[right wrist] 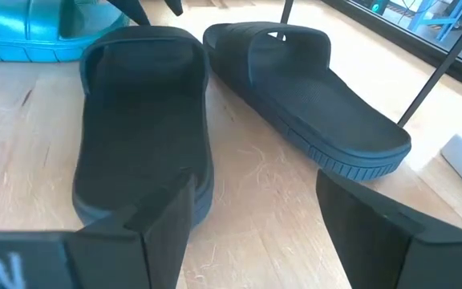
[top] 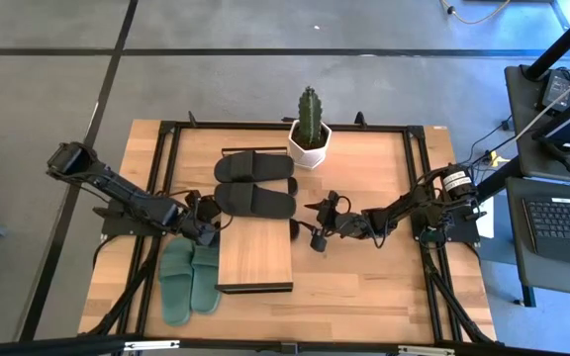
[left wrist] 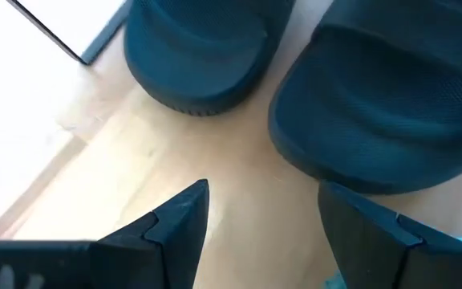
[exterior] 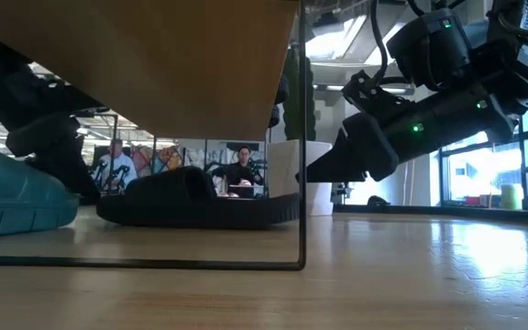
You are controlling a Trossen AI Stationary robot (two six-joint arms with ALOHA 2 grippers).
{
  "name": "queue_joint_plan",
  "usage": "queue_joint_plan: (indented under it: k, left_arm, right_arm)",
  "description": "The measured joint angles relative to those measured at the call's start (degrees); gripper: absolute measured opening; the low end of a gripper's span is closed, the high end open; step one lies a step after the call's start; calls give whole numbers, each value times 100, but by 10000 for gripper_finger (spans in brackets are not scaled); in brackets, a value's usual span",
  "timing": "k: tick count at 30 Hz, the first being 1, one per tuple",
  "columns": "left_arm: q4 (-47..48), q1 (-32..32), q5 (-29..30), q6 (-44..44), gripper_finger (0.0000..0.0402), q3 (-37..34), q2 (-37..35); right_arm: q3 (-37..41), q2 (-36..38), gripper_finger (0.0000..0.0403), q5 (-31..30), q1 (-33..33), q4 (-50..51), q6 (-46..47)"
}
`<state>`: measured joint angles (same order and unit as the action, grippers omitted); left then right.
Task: Pick and place slides into the shelf
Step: Put the black slides under the shelf
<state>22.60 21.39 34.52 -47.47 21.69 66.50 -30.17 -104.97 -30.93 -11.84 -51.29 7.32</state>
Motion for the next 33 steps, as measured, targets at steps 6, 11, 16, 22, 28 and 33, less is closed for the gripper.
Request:
queue_joint_plan:
  k: [6, 11, 16, 22, 28, 33]
  left_arm:
    - [53, 0, -205, -6, 225, 0, 0]
    - [93, 0, -620, -19, 225, 0, -2]
    - [86, 0, -648, -21, 225, 0, -2]
    - [62, 0, -655, -21, 225, 0, -2]
    - [29, 0, -655, -19, 225, 0, -2]
    - [10, 0, -651, -19, 225, 0, -2]
  right_arm:
    - [0, 0, 259, 7, 0, 100, 138]
    - [7, 214, 259, 509, -82, 179, 119]
    - [4, 435, 259, 1238, -267, 252, -21]
    - [-48, 245, 259, 2057, -398, 275, 360]
    - [-465, -253, 259, 2053, -413, 319, 405]
    - [-700, -490, 259, 2206, -411, 689, 440]
